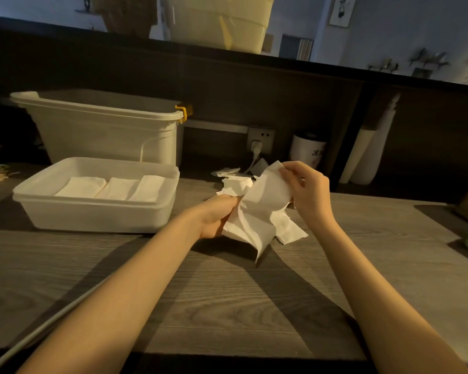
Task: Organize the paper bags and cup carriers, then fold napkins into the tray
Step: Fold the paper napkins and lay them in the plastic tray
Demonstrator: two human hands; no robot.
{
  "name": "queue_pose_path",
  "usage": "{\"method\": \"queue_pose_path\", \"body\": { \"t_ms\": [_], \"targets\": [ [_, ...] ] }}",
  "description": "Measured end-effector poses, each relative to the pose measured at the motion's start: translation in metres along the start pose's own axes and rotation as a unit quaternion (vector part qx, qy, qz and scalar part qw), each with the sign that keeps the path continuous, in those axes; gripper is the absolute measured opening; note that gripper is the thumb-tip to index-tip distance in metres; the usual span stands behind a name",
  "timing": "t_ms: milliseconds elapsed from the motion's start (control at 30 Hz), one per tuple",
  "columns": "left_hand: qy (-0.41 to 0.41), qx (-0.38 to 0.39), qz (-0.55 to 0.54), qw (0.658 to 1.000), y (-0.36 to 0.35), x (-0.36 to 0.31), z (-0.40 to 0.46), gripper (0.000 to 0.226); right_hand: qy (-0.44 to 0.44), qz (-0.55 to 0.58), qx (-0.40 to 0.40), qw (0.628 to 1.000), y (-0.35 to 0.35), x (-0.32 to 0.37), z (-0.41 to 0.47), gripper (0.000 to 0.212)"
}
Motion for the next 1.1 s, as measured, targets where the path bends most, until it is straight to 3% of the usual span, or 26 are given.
{"method": "queue_pose_path", "body": {
  "t_ms": [133,333,533,667,933,1100],
  "targets": [
    [0.016,0.022,0.015,1.0,-0.009,0.0,-0.005,0.039,-0.018,-0.024,-0.026,0.999,0.003,-0.009,0.001,0.023],
    [0.025,0.067,0.064,0.995,-0.016,0.0,-0.008,0.04,-0.062,-0.041,-0.045,0.996,0.003,-0.02,0.0,0.023],
    [0.005,0.054,0.061,0.997,-0.014,-0.001,-0.006,0.006,-0.054,-0.089,-0.026,0.994,-0.002,-0.018,-0.002,0.027],
    [0.005,0.034,0.027,0.999,-0.005,0.001,-0.002,0.009,-0.041,-0.089,-0.027,0.995,-0.001,-0.014,0.002,0.025],
    [-0.032,0.023,-0.086,0.996,0.001,0.0,0.001,0.029,0.049,-0.086,0.166,0.981,-0.019,0.012,-0.006,0.017],
    [-0.025,0.024,-0.069,0.997,0.002,0.0,0.005,0.032,0.062,-0.136,0.157,0.976,-0.024,0.007,-0.005,0.012]
  ]
}}
Point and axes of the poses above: each hand's wrist, its own z-axis towards the middle knuckle, its own y-axis out of the back of the hand, x = y × z, the point moved 4 cm from there along z, towards the middle knuckle, and after that the axes turned 11 degrees about x, right-handed, at the moved point
